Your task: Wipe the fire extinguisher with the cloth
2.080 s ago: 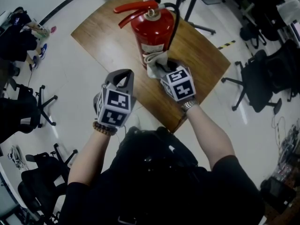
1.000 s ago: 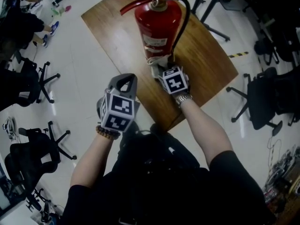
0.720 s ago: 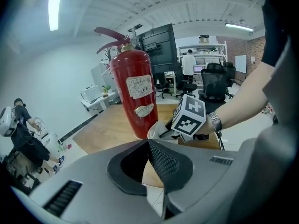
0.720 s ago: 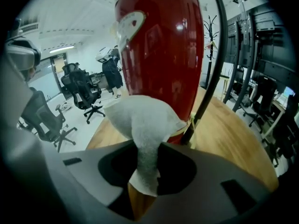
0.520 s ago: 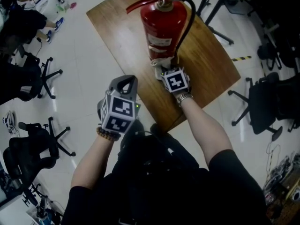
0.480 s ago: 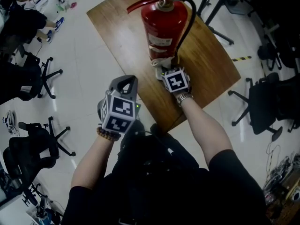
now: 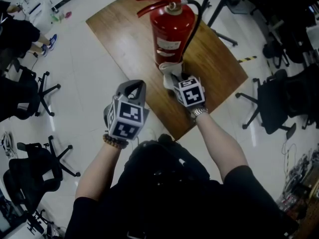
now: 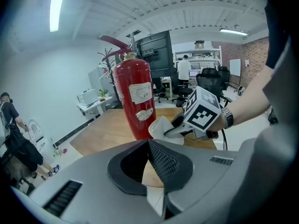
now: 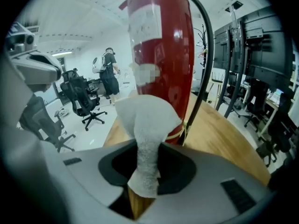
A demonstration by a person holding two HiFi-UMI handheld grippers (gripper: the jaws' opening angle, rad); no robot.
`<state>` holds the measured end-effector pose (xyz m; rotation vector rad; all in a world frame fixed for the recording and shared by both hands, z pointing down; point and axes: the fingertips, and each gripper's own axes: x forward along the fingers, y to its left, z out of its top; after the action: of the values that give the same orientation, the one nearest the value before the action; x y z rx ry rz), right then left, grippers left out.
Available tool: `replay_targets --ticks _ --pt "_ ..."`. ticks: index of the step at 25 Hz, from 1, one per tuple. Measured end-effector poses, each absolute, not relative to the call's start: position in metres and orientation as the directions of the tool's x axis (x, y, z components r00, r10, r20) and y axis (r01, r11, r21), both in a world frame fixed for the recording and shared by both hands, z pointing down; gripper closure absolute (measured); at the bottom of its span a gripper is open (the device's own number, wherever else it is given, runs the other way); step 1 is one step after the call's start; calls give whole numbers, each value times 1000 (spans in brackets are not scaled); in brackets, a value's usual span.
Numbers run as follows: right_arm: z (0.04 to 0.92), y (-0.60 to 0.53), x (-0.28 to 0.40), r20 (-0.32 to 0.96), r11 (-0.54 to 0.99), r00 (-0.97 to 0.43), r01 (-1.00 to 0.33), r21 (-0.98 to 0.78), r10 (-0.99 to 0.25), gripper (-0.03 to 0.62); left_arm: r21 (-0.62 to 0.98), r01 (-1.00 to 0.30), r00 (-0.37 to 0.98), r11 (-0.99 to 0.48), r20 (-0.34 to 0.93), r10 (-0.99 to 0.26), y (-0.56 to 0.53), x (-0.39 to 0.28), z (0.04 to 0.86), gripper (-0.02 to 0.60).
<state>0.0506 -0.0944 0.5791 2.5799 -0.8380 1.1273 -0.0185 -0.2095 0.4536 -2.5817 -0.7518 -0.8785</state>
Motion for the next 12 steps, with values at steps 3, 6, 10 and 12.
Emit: replay_targets --ticks 3,6,10,12 --pt "546 -93 40 686 -828 592 -560 -26 -422 479 -120 597 672 -793 614 414 -208 -21 446 581" --pt "516 -88 31 648 -841 636 -541 -12 -418 479 -120 616 672 -779 595 441 -209 -25 440 581" --pt "472 -83 24 588 -859 697 -513 6 -412 479 -118 644 664 -756 577 476 -208 -33 432 581" --pt "452 -81 20 560 -865 723 -501 21 -405 479 -119 658 659 -744 570 491 -208 -39 429 581"
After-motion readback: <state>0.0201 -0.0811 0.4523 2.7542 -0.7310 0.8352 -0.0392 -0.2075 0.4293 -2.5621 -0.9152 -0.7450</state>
